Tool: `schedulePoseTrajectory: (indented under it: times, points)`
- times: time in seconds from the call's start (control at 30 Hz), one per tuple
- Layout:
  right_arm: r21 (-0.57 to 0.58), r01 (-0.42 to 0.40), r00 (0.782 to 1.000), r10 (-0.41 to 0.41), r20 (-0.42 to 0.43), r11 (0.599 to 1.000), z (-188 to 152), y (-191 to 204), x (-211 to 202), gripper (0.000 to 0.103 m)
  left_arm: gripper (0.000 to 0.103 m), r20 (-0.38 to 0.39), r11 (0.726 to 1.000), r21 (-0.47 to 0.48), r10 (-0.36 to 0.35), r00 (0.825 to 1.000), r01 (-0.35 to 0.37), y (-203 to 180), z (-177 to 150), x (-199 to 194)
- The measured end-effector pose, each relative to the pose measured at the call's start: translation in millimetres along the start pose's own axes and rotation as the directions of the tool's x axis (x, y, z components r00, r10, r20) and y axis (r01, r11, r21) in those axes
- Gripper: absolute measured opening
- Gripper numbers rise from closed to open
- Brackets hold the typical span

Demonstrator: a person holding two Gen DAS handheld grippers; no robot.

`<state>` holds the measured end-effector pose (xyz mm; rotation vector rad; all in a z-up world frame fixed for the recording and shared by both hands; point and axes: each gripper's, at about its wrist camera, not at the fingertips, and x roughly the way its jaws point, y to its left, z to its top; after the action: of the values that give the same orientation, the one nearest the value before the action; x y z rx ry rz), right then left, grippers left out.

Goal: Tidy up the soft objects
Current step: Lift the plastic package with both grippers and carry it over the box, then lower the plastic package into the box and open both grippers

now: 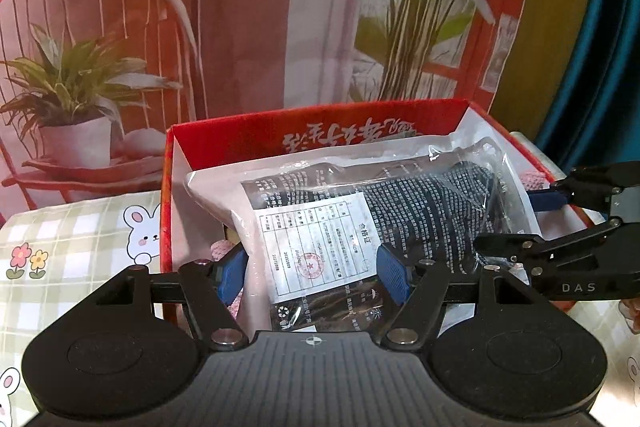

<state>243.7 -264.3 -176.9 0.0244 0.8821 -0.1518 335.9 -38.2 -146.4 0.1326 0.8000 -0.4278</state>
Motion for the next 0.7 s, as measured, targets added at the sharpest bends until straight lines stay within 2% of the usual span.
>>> schedulePoseTrajectory:
  times: [0.2, 0.33, 0.43, 0.6, 0.63, 0.7]
  points:
    - [-0.003, 0.002, 0.999, -0.002, -0.038, 1.0, 3.6, -0.1, 6.0, 0.053, 0.072, -0.016, 1.0, 0.0, 0.0, 1.0, 0.0, 1.3, -0.6, 5.4]
    - [-0.001, 0.0, 0.999, 0.0, -0.034, 1.0, 3.0, -0.3, 3.4, 0.053, 0.073, -0.009, 1.0, -0.002, -0.003, 1.0, 0.003, -0.7, -0.3, 3.3]
    - [0.009, 0.009, 1.0, -0.009, -0.012, 1.0, 1.1, -1.7, 0.0, 0.055, 0.078, 0.008, 1.0, -0.017, -0.009, 1.0, 0.009, -0.8, -0.2, -2.9]
    - [-0.023, 0.064, 0.994, -0.061, 0.095, 0.998, -2.0, 0.5, -20.0, 0.07, 0.091, 0.072, 0.999, -0.044, -0.011, 0.997, 0.014, -2.0, 2.7, -23.2]
    - [-0.027, 0.076, 0.991, -0.072, 0.116, 0.997, -2.3, 1.1, -24.8, 0.071, 0.092, 0.087, 0.999, -0.047, -0.014, 0.996, 0.018, -2.9, 3.2, -28.7]
    - [-0.022, 0.085, 0.985, -0.08, 0.154, 0.996, -2.0, 0.7, -34.1, 0.082, 0.097, 0.117, 0.999, -0.045, -0.009, 0.993, 0.014, -6.5, 3.2, -39.9]
